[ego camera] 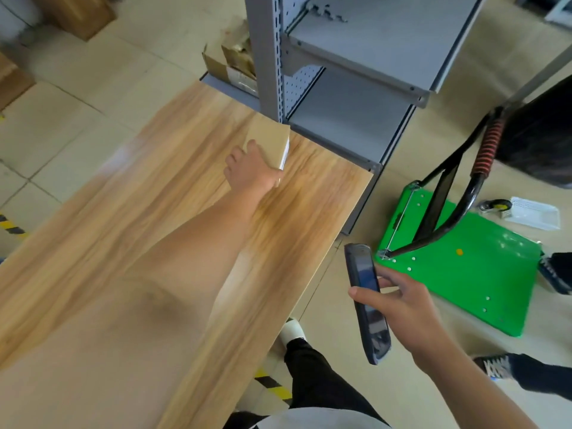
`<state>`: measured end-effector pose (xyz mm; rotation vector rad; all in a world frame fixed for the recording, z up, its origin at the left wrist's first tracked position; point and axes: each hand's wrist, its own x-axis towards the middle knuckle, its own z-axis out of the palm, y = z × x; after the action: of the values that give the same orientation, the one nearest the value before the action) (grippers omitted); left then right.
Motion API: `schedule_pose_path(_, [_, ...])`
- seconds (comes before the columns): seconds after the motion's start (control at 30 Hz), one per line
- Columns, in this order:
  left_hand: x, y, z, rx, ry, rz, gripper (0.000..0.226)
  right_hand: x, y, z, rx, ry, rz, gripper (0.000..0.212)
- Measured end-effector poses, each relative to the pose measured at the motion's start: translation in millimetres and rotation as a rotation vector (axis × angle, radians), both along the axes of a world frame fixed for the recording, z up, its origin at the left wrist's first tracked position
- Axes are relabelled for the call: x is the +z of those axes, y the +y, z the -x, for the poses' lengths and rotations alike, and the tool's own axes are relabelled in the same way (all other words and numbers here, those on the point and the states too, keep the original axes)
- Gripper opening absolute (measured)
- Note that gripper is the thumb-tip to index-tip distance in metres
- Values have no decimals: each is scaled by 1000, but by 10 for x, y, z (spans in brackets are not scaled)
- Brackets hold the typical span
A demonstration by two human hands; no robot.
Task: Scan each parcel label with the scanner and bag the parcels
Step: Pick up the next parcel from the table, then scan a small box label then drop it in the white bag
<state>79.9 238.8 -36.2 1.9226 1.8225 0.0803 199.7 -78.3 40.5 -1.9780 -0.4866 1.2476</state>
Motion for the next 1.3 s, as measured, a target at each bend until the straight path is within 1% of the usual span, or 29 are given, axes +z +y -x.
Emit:
schedule_pose_path(0.13, [-33,116,0,-29,-43,23,98,0,44,-91,23,-15,18,41])
schedule_pose_path(0.23, [-35,159,116,-34,-122,54,90,28,132,-133,55,-26,7,32])
schedule_pose_path(0.27, [-17,140,181,-10,-191,79,86,39,172,-138,73,-30,-7,27])
schedule_pose_path(0.33, [54,20,365,95,-406,154,78,58,253,-132,100,-22,-31,20])
schedule_pose_path(0.4, [163,-194,604,246,-660,244,67,79,340,-87,123,-13,-40,20])
schedule_pose_path(0.47, [252,-448,891,379,-838,346,62,64,427,-12,183,-33,-33,23])
schedule_pose_path(0.57, [348,-831,1348,497,-1019,444,68,69,556,140,244,-6,-28,32])
schedule_pose_path(0.67, [389,-1225,1756,595,-1121,460,55,77,670,298,385,-2,-8,42])
schedule_pose_path(0.73, [387,-1473,1998,657,-1184,437,53,107,756,396,475,19,-11,40])
schedule_pose_path(0.8, [387,-1692,2189,683,-1213,351,61,162,853,478,607,3,-22,34])
schedule_pose_path(0.83, [394,-1788,2266,690,-1191,278,65,187,911,511,693,-27,-20,36])
schedule_pose_path(0.9, [430,-1944,2361,699,-1082,127,70,252,1020,545,856,-113,-8,57])
schedule_pose_path(0.93, [453,-2028,2417,703,-1038,57,71,291,1075,580,943,-169,-14,60])
schedule_pose_path(1.03, [457,-2256,2588,686,-961,-89,73,430,1220,724,1174,-340,-80,46])
schedule_pose_path(1.1, [440,-2396,2657,703,-936,-105,72,476,1270,832,1286,-512,-100,45])
schedule_pose_path(1.17, [401,-2512,2685,766,-947,-76,67,477,1293,937,1442,-787,-147,60])
schedule_pose_path(1.23, [371,-2598,2709,826,-964,-62,64,490,1297,1041,1595,-1023,-190,64])
schedule_pose_path(1.3, [360,-2657,2743,832,-961,-52,64,514,1288,1120,1681,-1146,-192,63])
